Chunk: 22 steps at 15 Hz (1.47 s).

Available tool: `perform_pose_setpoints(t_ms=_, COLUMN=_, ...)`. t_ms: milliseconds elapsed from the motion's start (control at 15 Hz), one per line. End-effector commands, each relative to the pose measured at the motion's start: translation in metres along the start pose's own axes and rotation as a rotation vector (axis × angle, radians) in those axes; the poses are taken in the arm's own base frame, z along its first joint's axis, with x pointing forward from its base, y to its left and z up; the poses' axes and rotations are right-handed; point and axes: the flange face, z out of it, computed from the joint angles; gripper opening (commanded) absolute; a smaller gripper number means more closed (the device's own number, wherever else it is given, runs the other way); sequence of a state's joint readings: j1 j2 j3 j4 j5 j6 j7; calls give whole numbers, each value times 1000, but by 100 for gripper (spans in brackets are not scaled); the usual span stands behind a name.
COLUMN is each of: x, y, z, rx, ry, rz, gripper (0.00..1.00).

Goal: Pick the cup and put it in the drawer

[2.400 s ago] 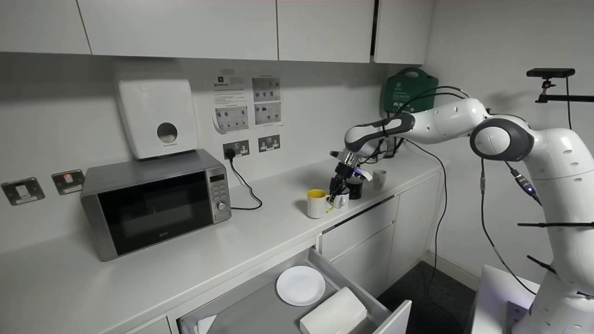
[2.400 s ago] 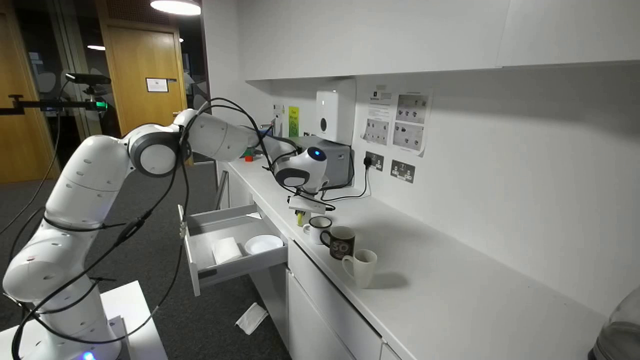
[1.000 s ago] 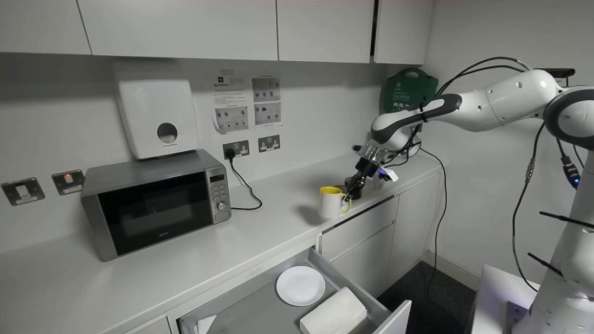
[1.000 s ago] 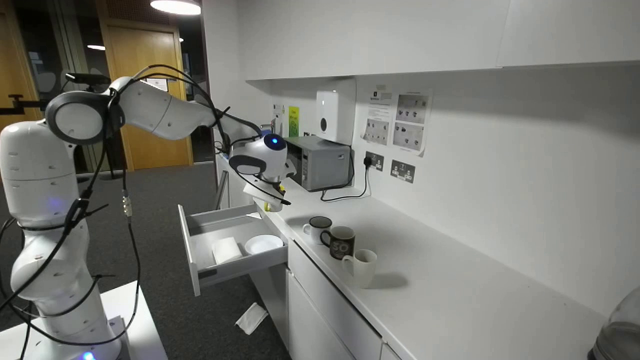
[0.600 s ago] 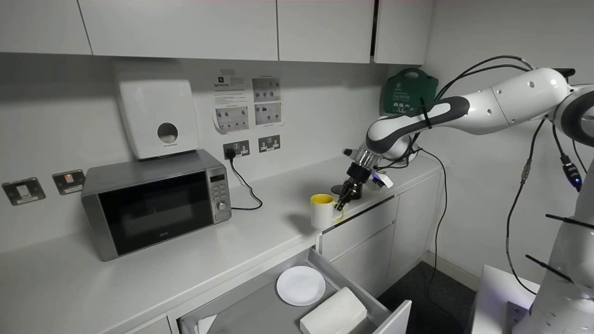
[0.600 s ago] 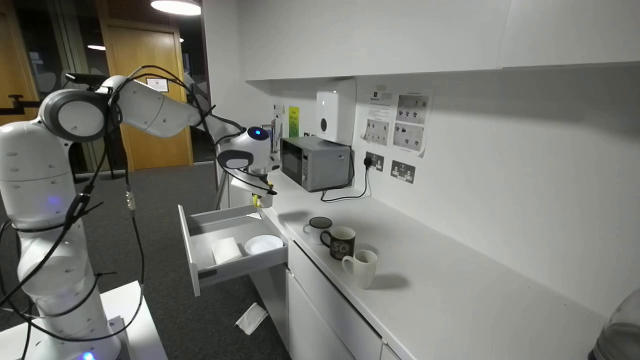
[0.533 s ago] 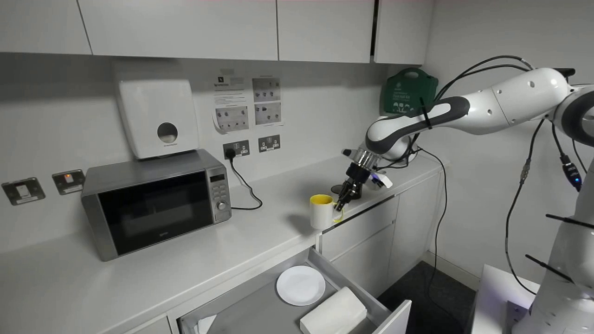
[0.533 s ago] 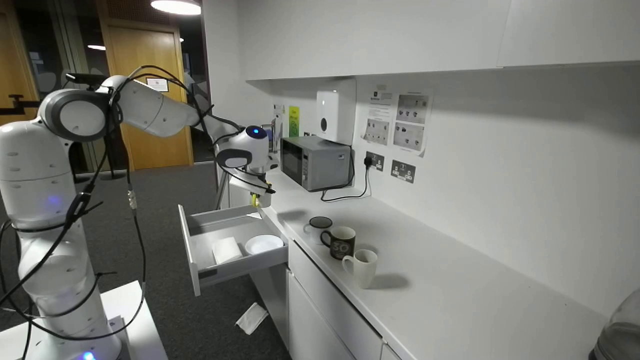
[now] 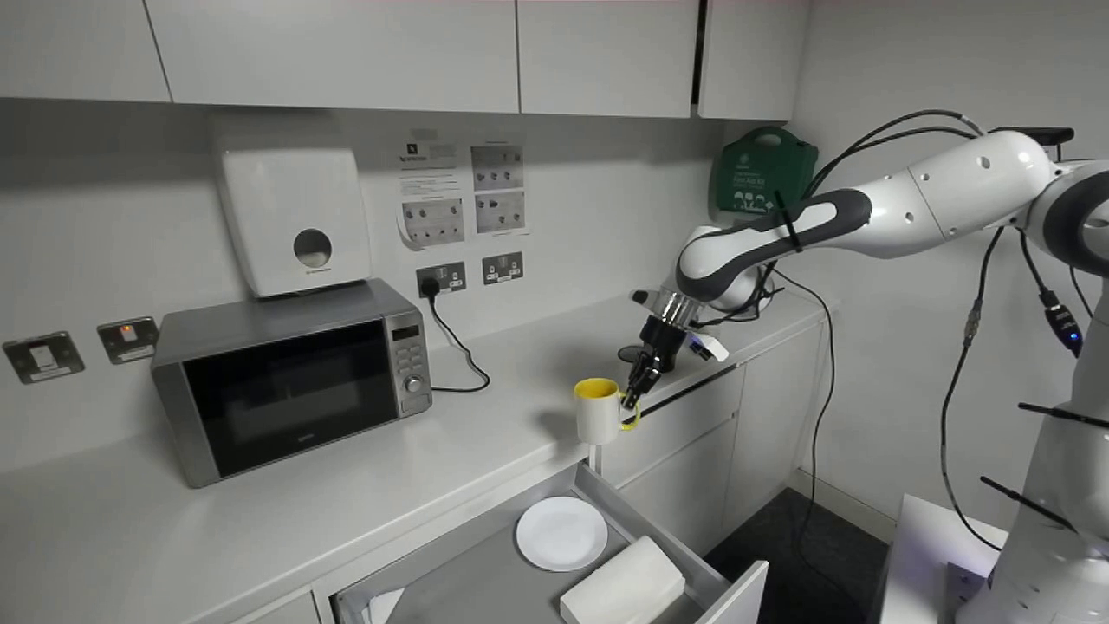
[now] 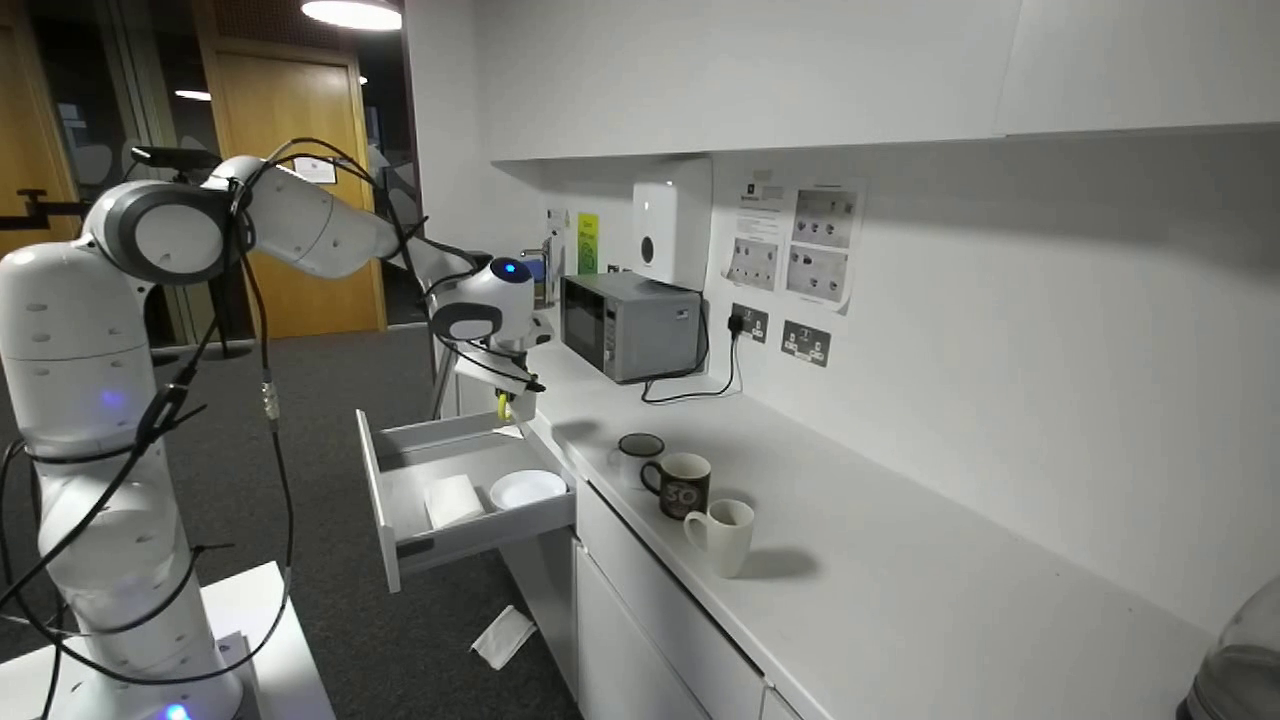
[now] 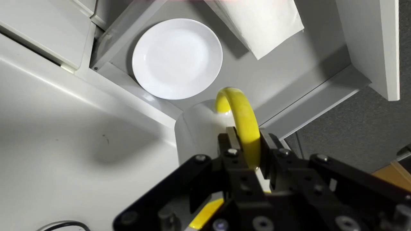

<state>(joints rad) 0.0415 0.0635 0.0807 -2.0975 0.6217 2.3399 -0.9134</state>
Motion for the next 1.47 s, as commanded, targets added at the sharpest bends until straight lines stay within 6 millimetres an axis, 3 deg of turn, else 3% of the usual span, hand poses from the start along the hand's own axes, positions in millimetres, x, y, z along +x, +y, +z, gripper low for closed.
perform_pose_setpoints(t_ms=0, x=7, y=-2, z=4, rx=-14, ry=29, rz=11, gripper=5)
perform_pose_setpoints(t_ms=600, x=25, y=-4, z=37, rx=-3, ry=26, rz=-17, gripper=5)
perform_pose_setpoints(t_ms=1067, x=47, y=14, z=49, rx=-17, ry=63, rz=-42, gripper=5)
perform_pose_setpoints(t_ms=1400, x=48, y=27, z=53, rx=-22, ry=74, rz=-38, gripper=5)
